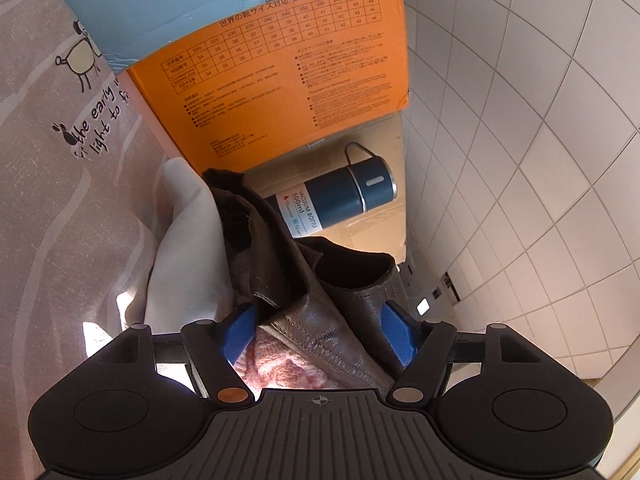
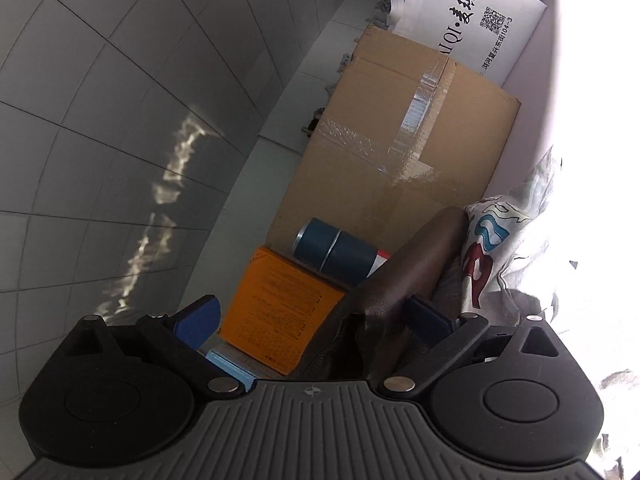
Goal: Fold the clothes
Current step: 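Grasp the brown jacket with the left gripper while the right gripper grasps it too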
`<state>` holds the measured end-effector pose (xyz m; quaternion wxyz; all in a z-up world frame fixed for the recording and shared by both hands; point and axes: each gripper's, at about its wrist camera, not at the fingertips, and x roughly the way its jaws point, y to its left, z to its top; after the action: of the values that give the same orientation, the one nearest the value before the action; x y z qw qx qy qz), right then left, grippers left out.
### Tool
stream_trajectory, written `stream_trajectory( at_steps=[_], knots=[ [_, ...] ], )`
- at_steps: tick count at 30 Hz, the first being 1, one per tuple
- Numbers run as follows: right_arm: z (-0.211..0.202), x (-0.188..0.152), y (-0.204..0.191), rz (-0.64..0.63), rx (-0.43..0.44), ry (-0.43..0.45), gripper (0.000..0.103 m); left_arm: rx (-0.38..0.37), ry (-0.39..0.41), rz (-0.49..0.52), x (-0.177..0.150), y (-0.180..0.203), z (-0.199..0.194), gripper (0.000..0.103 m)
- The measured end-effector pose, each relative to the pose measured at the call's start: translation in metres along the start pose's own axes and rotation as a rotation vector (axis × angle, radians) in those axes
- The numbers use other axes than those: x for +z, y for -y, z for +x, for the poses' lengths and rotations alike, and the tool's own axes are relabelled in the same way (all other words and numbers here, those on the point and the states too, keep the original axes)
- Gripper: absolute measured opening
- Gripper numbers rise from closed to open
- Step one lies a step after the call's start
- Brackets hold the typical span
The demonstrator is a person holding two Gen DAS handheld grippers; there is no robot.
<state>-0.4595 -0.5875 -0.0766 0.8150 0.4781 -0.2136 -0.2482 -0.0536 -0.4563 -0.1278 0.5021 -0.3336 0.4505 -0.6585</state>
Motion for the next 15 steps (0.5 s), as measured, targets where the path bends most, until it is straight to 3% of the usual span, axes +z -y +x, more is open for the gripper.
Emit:
stream_trajectory(
  at_steps=[3,6,10,12,13,15],
  knots=[
    [0.008,-0.002,-0.006,-0.043,-0.013,-0.029,0.103,0.035,0.027,-0.024,0.004,-0.006,0.001,0.069],
    [0.022,-0.003,-0.004,-0.053,-0.113,-0.042,0.103,0.048,0.046,-0.065,0.008,-0.011,0.003,0.069],
    [0.040,-0.005,0.000,-0.051,-0.181,-0.016,0.101,0.056,0.083,-0.033,0.007,-0.008,0.006,0.069],
    [0.051,-0.008,-0.003,-0.096,-0.211,-0.008,0.100,0.060,0.093,-0.019,0.006,-0.007,0.008,0.054],
    [0.055,-0.012,-0.005,-0.134,-0.252,-0.005,0.094,0.065,0.089,-0.013,0.006,-0.007,0.010,0.049],
    [0.065,-0.020,-0.009,-0.212,-0.338,0.001,0.066,0.069,0.079,-0.001,0.006,-0.007,0.011,0.036]
  ],
)
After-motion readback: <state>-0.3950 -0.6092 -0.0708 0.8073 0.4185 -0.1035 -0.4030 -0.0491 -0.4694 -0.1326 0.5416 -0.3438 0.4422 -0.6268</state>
